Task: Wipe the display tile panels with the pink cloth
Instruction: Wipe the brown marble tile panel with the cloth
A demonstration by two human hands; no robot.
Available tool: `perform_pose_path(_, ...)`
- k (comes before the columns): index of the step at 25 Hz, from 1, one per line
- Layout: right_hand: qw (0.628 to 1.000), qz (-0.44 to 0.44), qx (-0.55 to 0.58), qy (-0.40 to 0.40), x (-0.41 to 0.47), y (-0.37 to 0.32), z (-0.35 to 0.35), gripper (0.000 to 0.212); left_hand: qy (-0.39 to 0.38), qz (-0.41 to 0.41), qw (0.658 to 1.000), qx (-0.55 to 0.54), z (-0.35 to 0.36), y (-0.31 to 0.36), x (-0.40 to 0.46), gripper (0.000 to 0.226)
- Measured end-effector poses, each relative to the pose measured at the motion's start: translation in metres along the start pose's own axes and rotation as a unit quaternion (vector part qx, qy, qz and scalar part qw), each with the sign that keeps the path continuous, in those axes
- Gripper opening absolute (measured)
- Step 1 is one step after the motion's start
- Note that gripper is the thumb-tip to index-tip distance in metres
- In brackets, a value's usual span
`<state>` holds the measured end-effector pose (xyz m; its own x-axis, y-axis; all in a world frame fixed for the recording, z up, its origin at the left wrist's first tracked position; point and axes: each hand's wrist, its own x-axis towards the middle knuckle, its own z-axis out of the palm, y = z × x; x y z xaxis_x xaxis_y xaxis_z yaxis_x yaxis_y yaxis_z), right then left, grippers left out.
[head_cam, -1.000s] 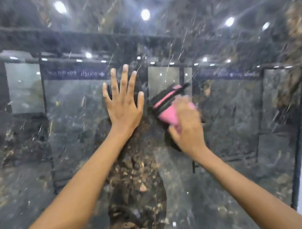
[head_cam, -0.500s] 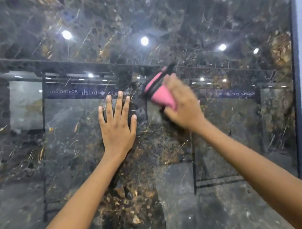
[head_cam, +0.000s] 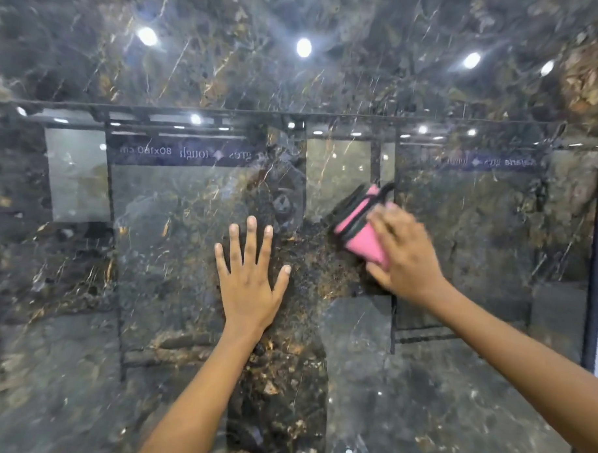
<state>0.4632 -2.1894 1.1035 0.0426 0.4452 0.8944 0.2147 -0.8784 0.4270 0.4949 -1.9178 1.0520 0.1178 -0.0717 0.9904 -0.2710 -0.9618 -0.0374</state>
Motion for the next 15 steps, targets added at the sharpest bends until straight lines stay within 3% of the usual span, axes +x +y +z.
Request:
perform_pose_path(1,0.995,-0.088,-0.021,-0.038,-0.011,-0.003,-0.004,0.076,-0.001,0.002,1.000,0.005,0.000,0.000,-0.004,0.067)
perform_pose_path(2,0.992,-0.114,-0.029,-0.053,-0.014,0.004,-0.007,0.077,-0.004,0.008,1.000,0.010,-0.001,-0.001,-0.006,0.066)
perform_pose_path(3,0.995,-0.084,-0.029,-0.052,-0.013,0.013,-0.010,0.075,-0.008,0.019,1.000,0.016,-0.002,-0.001,-0.006,0.064)
perform_pose_path(6,0.984,0.174,0.025,0.013,-0.001,0.042,-0.017,0.067,-0.007,0.035,0.999,0.031,-0.002,0.000,-0.011,0.061)
perform_pose_path(8,0.975,0.206,0.065,0.042,-0.015,0.032,-0.010,0.068,-0.002,0.030,0.999,0.030,0.000,0.000,-0.013,0.060)
perform_pose_path(9,0.983,0.163,0.085,0.024,-0.035,0.016,-0.003,0.070,-0.002,0.029,0.999,0.030,0.000,0.001,-0.012,0.060)
perform_pose_path(11,0.993,-0.024,0.104,-0.058,-0.085,-0.026,0.009,0.071,-0.008,0.029,0.999,0.042,0.000,0.001,-0.011,0.062)
perform_pose_path(13,0.968,-0.198,0.082,-0.134,-0.128,-0.045,0.010,0.064,-0.019,0.028,0.998,0.046,-0.002,0.002,-0.011,0.065)
perform_pose_path(15,0.970,-0.205,0.076,-0.109,-0.127,-0.030,0.008,0.061,-0.024,0.019,0.998,0.055,-0.004,0.003,-0.012,0.069)
